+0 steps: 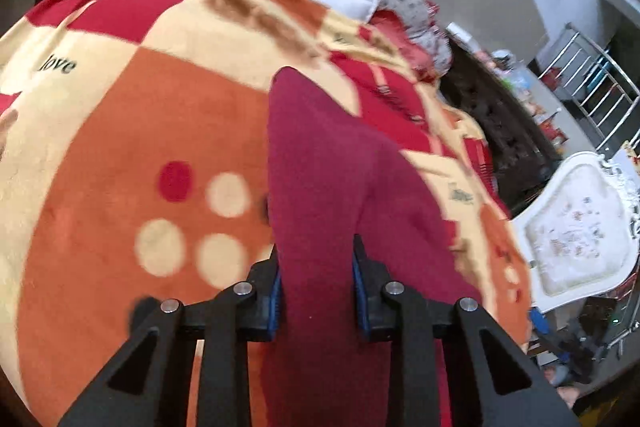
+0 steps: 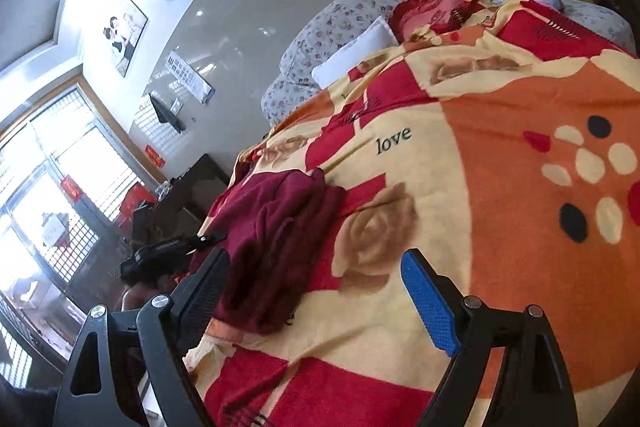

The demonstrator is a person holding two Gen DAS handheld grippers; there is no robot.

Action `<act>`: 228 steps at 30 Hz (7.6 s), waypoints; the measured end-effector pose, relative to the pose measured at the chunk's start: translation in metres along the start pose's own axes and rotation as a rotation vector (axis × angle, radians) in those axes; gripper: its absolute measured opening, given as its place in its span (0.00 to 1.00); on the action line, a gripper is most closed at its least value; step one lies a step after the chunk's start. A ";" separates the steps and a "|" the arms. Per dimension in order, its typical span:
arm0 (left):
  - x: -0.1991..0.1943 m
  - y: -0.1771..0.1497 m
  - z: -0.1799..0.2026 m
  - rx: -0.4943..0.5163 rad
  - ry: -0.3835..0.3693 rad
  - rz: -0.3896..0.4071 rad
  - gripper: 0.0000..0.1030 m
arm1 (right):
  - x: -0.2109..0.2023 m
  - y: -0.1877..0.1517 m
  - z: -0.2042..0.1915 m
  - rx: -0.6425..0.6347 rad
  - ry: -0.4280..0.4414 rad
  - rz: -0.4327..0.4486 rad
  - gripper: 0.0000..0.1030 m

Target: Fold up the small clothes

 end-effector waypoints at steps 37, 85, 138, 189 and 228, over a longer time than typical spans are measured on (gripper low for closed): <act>-0.021 -0.044 -0.021 -0.138 0.063 0.132 0.36 | 0.214 -0.099 -0.060 -0.172 0.042 -0.489 0.68; 0.022 -0.015 -0.002 0.213 0.259 0.176 0.60 | 0.234 -0.073 -0.040 -0.193 0.058 -0.352 0.59; -0.021 -0.057 0.006 0.139 0.075 0.033 0.81 | 0.165 -0.057 -0.095 -0.561 -0.247 -0.289 0.83; -0.080 -0.039 0.026 0.190 -0.024 0.152 0.42 | 0.118 -0.062 -0.100 -0.182 0.004 -0.288 0.40; -0.041 -0.087 0.037 0.264 -0.086 0.085 0.59 | 0.267 -0.040 -0.042 -0.615 -0.095 -0.422 0.14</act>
Point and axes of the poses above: each gripper's, at about its wrist camera, not at the fingertips, and x roughly the way its jaws point, z to its right, y to its top, the point moved 6 cm from there along x, roughly the way its jaws point, and after that the axes turned 15 degrees about z, right-handed, at the moved point
